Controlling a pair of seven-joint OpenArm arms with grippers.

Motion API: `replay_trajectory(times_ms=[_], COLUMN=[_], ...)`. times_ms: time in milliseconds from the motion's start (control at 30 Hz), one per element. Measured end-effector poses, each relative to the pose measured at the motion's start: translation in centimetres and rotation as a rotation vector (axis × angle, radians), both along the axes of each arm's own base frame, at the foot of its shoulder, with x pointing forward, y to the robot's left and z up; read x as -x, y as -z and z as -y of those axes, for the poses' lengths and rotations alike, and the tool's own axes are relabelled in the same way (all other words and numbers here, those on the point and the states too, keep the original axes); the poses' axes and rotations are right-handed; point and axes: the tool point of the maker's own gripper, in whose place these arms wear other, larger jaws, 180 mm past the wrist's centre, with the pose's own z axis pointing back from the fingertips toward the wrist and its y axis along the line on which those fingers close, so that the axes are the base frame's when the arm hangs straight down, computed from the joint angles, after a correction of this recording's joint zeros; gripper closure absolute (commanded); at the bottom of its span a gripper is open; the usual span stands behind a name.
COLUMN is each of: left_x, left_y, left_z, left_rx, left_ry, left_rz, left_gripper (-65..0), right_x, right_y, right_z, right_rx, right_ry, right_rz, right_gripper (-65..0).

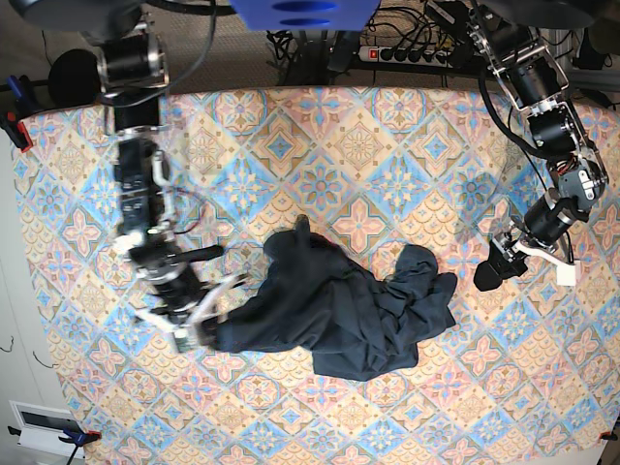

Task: Layout the t-shirt on the table in an organized manner, then fold the t-shirt properly
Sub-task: 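Pull the grasped fabric outward with the right gripper, stretching the shirt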

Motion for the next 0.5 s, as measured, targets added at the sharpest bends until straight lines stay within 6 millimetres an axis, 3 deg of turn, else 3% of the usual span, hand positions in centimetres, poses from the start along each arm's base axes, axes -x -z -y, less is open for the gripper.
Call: replay_trajectory(times_ms=[167, 267, 333, 433, 500], left_x=[-0.6, -0.9, -1.1, -1.7, -2.1], left_y=[0.5, 0.9, 1.2, 1.4, 1.7], left_z=[0.3, 1.4, 2.0, 2.7, 3.5], left_rx=[-0.078, -0.107, -0.138, -0.191, -0.234], left_ry=[0.022, 0.059, 0.084, 0.115, 0.133], left_rz=[-0.030, -0.041, -0.056, -0.065, -0.059], left_gripper=[-52.6, -52.6, -52.6, -52.6, -52.6], right_x=[2.2, 1.8, 1.9, 2.9, 3.4], right_y=[2.4, -0.1, -1.3, -0.9, -0.1], right_z=[4.5, 8.1, 12.0, 17.0, 19.1], right_rx=[0.041, 0.035, 0.050, 0.048, 0.019], right_ry=[0.072, 0.147, 0.243, 0.381, 0.441], right_rz=[-0.080, -0.005, 0.022, 0.000, -0.018], right_gripper=[-0.7, -0.7, -0.7, -0.7, -0.7])
